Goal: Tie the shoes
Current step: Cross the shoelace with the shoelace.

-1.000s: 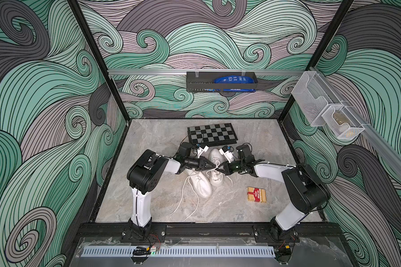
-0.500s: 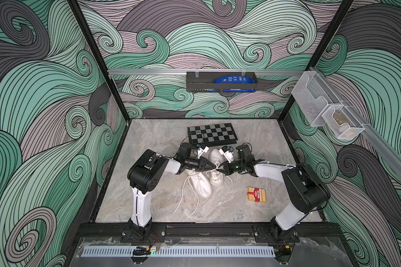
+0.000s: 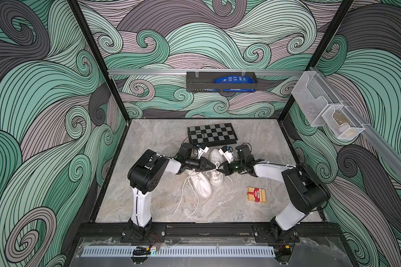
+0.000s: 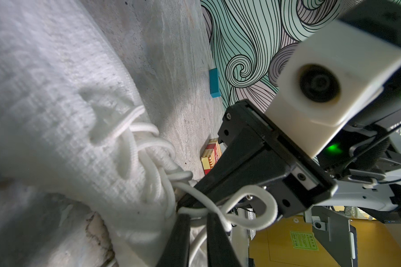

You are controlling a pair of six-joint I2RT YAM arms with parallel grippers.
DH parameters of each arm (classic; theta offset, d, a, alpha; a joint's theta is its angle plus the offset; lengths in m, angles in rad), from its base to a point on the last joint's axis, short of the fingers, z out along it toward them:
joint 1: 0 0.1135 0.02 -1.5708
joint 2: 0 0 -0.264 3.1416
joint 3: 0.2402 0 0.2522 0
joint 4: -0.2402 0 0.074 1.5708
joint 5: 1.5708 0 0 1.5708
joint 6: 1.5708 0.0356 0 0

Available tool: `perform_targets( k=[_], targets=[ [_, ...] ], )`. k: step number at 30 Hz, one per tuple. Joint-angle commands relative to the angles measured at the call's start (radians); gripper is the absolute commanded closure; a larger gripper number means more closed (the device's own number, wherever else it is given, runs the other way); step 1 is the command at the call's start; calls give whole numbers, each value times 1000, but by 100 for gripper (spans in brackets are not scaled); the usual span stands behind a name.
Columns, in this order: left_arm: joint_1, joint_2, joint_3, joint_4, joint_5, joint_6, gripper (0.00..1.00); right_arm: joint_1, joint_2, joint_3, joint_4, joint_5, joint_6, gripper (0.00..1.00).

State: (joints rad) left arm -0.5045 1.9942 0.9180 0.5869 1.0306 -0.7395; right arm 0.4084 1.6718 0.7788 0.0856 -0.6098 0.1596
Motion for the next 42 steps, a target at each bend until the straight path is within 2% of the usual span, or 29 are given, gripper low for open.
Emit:
perform_targets(
  k=[1,6,15,19,27,32,37,42],
  targets=[
    [-10,33,-4,29,1,-23,78,7,-14,14,2,-5,-22,100],
    [-17,44,1,25,36,-19,71,7,-14,17,4,-9,-28,100],
    [-37,54,57,-132,-1,82,69,7,-14,28,6,-27,-29,100],
    [-46,57,74,-165,-7,105,76,8,-14,30,8,-33,-30,100],
    [-45,43,71,-157,-39,106,99,7,-23,21,10,-24,-41,100],
    [-39,-4,38,-125,-91,102,100,6,-54,-2,8,31,-38,99],
    [-19,-41,-10,-69,-126,67,100,-2,-111,-37,9,95,-25,82],
    [-7,-60,-37,-23,-122,42,100,-8,-127,-59,8,99,-20,79]
  ],
)
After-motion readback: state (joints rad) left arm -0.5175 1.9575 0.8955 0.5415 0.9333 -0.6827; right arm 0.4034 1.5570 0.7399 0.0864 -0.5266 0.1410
